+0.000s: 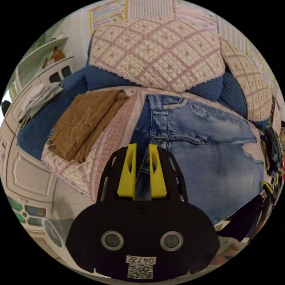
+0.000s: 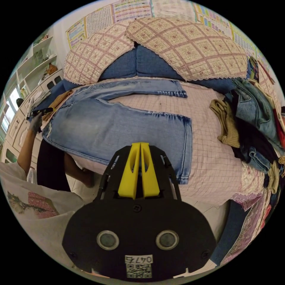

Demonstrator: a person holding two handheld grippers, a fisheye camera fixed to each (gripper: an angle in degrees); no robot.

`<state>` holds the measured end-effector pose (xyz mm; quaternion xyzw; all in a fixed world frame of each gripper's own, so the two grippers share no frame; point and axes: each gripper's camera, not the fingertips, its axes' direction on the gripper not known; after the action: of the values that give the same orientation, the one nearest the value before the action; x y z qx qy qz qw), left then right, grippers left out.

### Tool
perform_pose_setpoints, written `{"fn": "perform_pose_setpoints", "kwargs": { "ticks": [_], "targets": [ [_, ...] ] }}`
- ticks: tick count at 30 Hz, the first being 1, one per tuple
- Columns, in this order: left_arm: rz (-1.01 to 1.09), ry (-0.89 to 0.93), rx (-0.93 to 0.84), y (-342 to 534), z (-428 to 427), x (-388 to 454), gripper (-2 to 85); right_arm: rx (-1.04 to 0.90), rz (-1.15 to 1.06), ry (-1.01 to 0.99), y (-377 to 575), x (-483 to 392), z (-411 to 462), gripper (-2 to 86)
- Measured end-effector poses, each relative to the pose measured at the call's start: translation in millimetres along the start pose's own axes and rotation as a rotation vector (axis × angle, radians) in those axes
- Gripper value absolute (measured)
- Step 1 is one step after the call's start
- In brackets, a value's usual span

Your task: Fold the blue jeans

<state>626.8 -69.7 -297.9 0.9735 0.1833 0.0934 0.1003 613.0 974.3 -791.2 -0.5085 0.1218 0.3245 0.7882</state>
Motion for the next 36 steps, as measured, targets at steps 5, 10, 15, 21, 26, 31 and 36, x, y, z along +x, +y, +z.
{"fn": "perform_pose_setpoints", "kwargs": {
  "ticks": [5, 10, 15, 21, 26, 31, 36],
  "targets": [
    [0.195, 0.191, 0.105, 2.9, -59.4, 34.6, 4.3, 0.053, -0.149, 0.056, -16.2, -12.0, -7.1, 0.0],
    [0.207, 0.051, -0.012, 0.7, -28.3, 55.4, 1.4, 0.034, -0.233, 0.206, -37.9, -15.5, 2.9, -0.4],
    [0.112, 0.145, -0.072, -1.2, -12.2, 26.9, -0.8, -0.103, -0.142, 0.294, -31.0, 30.0, 29.0, -0.8],
    [0.111, 0.115, 0.055, 8.9, -72.4, 21.6, -1.0, -0.002, -0.039, 0.218, -18.8, 73.5, 10.9, -1.2],
    [0.22, 0.088, -0.055, 11.4, -54.6, 49.8, -1.0, -0.018, -0.155, 0.2, -31.2, 83.7, 23.2, -0.9],
    [0.155, 0.128, -0.061, 18.9, -42.3, 40.2, -1.0, -0.08, -0.037, 0.082, -22.5, 133.2, 39.2, -1.1],
    [0.177, 0.134, -0.053, 22.6, -45.7, 42.0, -1.0, 0.104, 0.084, 0.073, 11.4, 167.0, -5.0, -0.2]
  ]
}}
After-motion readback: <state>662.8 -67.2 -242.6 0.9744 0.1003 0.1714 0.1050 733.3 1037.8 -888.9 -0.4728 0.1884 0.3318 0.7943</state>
